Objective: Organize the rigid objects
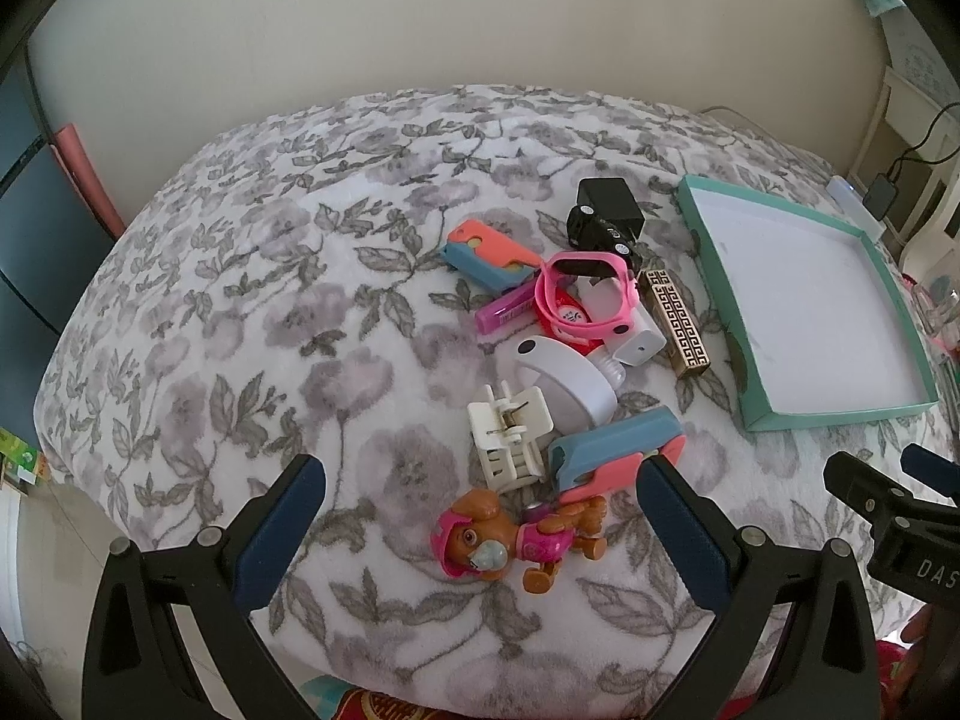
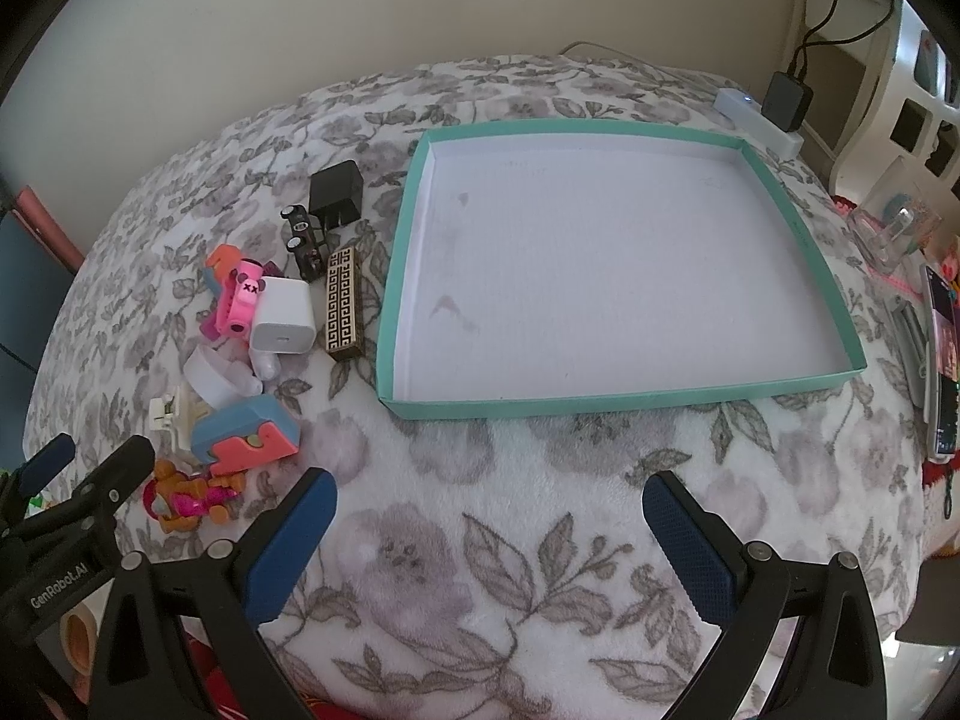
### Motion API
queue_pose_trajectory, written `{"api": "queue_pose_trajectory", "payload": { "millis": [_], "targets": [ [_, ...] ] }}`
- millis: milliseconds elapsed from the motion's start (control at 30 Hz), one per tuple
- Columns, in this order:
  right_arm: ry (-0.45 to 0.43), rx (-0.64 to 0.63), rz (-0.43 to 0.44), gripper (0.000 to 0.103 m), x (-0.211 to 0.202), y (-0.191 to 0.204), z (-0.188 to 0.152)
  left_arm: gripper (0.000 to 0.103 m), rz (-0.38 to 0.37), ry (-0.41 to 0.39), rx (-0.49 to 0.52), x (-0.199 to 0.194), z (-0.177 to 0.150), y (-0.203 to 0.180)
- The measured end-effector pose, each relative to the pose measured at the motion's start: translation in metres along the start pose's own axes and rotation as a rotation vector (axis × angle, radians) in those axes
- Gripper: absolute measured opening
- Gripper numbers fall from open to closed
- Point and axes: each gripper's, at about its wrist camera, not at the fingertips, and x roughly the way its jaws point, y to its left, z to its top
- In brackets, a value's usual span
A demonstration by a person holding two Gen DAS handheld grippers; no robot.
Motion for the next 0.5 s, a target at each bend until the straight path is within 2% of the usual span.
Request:
{"api": "queue_pose_trajectory", "payload": {
  "millis": [200, 333, 500],
  "targets": [
    [-0.016, -0.021, 0.023, 0.103, -0.005, 0.004, 0.003, 0.103, -0.021, -0.030, -0.015, 0.000, 0.003, 0.007],
    [-0.031, -0.057, 0.039, 0.103, -0.010, 0.014, 0.011, 0.103, 0.010, -0.046, -0.003, -0.001, 0.005, 0.015],
    [-0.029, -0.082, 0.084, 0.103, -0.012, 0.032, 0.021, 0.103, 0.002, -0.007, -0.002, 0.009, -0.001, 0.020]
  ]
}}
